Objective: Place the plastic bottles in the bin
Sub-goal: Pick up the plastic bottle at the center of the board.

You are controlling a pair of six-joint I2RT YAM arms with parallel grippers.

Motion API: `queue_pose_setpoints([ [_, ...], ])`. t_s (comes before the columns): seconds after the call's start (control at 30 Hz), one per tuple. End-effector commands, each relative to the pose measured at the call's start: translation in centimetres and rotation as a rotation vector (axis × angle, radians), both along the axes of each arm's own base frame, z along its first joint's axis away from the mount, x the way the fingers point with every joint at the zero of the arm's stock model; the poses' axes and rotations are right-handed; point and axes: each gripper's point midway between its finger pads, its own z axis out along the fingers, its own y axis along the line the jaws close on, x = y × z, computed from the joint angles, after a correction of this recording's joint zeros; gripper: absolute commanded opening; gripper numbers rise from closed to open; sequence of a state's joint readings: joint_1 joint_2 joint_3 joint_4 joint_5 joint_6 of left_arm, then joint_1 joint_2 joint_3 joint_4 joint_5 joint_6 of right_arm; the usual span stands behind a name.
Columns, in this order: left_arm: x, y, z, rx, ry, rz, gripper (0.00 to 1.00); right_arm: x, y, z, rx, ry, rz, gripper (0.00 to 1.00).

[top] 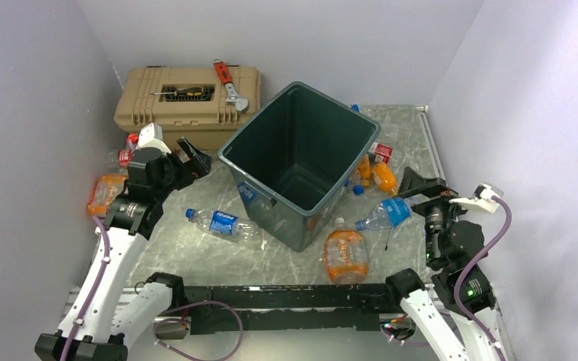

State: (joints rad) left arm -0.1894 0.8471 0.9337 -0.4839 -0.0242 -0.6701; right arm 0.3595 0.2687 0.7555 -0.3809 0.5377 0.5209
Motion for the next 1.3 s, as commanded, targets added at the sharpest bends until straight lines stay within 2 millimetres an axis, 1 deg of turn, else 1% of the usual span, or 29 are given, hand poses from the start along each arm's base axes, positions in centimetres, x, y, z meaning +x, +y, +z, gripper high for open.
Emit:
queue_pose_setpoints([
  [0.0,0.0,0.2,1.5,0.016,-0.058,0.001,0.99,0.2,-0.5,-0.8,-0.001,0.05,-0.033,1.0],
  [0.1,-0.2,0.3,1.4,0.024,-0.067,-0.002,0.99,0.8,-1.1,-2.4,-0.015,0.161,-0.093,1.0],
  [0.2,-0.4,0.6,1.3,0.032,-0.063,0.009,0.99,1.5,-0.9,-4.0,-0.029,0.243,-0.102,1.0],
  [0.33,-0.6,0.9,1.3,0.051,-0.071,0.01,0.99,2.2,-1.0,-6.0,-0.013,0.308,-0.14,1.0],
  [0.43,-0.7,1.2,1.1,0.058,-0.068,0.025,0.99,2.6,-1.6,-8.2,-0.004,0.389,-0.205,0.99],
  [0.57,-0.8,1.1,1.2,0.058,-0.063,0.018,0.99,3.2,-2.0,-11.7,0.007,0.498,-0.26,0.98],
  [0.6,-0.8,1.1,1.1,0.057,-0.059,0.021,0.99,3.3,-2.3,-12.9,0.02,0.528,-0.274,0.99],
  [0.63,-0.9,1.2,1.0,0.058,-0.057,0.026,0.99,3.4,-2.6,-13.7,0.048,0.545,-0.285,0.99],
  [0.67,-0.9,1.4,0.8,0.06,-0.051,0.038,0.99,3.3,-3.0,-15.3,0.082,0.579,-0.299,0.99],
  [0.77,-1.0,2.2,0.2,0.068,-0.029,0.086,0.99,3.1,-4.2,-18.8,0.211,0.636,-0.329,1.0],
  [0.8,-0.9,2.4,0.0,0.071,-0.017,0.1,0.99,3.0,-4.3,-19.9,0.241,0.654,-0.334,1.0],
  [0.83,-0.9,2.5,-0.2,0.073,-0.007,0.108,0.99,2.8,-5.1,-21.0,0.274,0.67,-0.373,1.0],
  [1.0,-0.8,2.3,-0.6,0.066,0.02,0.102,0.99,2.5,-5.2,-25.6,0.365,0.764,-0.407,1.0],
  [1.1,-0.9,2.1,-0.5,0.059,0.012,0.09,0.99,2.8,-4.9,-26.8,0.408,0.747,-0.404,0.98],
  [1.27,-0.9,1.8,-0.5,0.055,0.007,0.076,0.99,4.1,-4.1,-26.4,0.453,0.643,-0.343,0.97],
])
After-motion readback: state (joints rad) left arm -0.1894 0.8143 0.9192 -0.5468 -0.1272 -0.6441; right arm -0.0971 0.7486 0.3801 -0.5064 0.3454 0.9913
